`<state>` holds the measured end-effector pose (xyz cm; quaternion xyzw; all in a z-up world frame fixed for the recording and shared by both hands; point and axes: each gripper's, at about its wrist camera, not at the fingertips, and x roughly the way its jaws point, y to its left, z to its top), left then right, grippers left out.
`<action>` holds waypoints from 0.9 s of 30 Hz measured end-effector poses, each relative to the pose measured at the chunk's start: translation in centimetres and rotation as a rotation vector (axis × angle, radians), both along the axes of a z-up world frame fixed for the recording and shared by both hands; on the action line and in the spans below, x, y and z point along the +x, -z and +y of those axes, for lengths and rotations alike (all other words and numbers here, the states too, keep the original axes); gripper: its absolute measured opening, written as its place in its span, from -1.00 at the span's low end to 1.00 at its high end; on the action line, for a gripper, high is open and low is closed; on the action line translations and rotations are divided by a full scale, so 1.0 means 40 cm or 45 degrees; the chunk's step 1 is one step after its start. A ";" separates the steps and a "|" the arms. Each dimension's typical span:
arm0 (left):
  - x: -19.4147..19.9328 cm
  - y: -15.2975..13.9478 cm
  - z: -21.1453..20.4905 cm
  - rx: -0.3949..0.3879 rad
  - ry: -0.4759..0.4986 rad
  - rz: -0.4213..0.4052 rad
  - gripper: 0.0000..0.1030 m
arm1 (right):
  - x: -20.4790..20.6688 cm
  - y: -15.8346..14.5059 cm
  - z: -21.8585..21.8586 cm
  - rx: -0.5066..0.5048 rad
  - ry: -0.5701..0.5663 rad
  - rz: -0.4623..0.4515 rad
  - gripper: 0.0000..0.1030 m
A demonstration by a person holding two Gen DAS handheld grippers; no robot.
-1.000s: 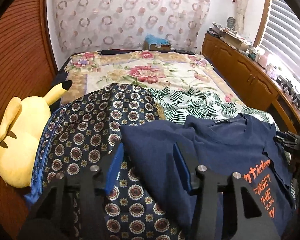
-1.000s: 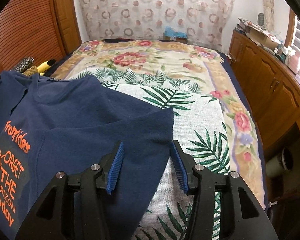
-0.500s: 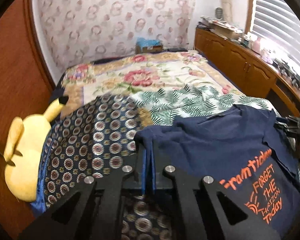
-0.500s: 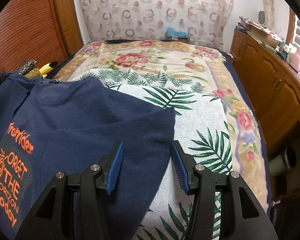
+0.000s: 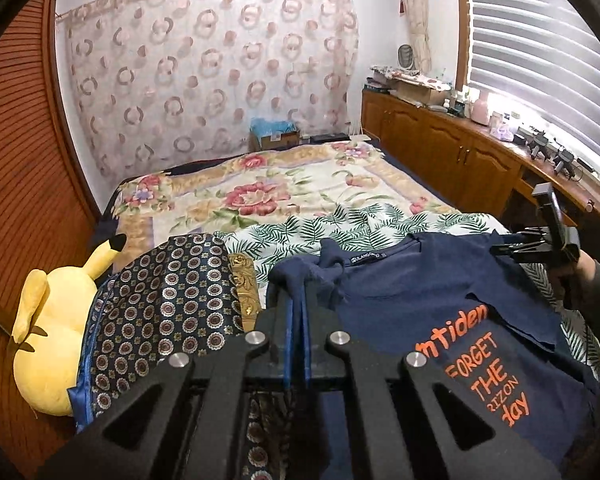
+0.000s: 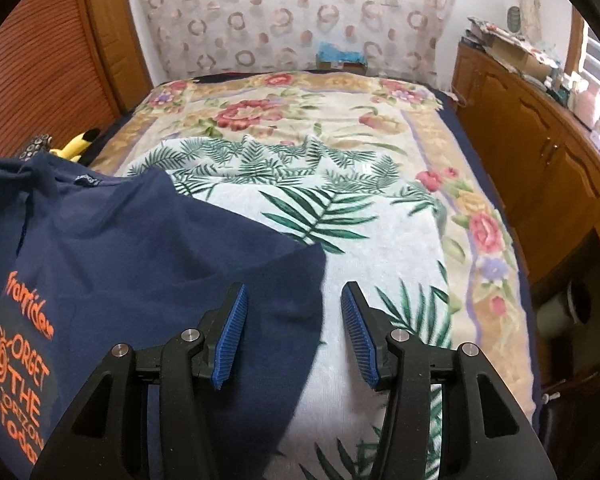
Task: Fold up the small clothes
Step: 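Lift and fold the shirt over with the left tool while the right tool grasps the hem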
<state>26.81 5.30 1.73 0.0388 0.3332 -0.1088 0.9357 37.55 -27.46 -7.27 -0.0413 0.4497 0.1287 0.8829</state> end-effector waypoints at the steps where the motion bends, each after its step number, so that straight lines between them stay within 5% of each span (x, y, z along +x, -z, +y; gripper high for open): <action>1: -0.008 -0.003 0.001 -0.004 -0.001 -0.004 -0.98 | 0.001 -0.001 0.008 -0.007 -0.019 0.000 -0.23; 3: -0.035 -0.006 -0.001 -0.009 0.003 -0.014 -0.98 | -0.005 -0.004 0.039 -0.017 -0.103 0.009 -0.77; 4: -0.052 -0.006 -0.004 -0.007 0.006 -0.019 -0.98 | -0.015 -0.008 0.061 -0.019 -0.159 0.019 -0.88; 18: -0.358 -0.008 0.041 -0.057 -0.039 -0.139 -0.98 | -0.394 -0.284 0.119 0.089 -0.224 -0.385 -0.93; 27: -0.589 0.049 0.111 -0.149 -0.136 -0.180 -0.98 | -0.660 -0.296 0.069 0.121 -0.235 -0.407 -0.93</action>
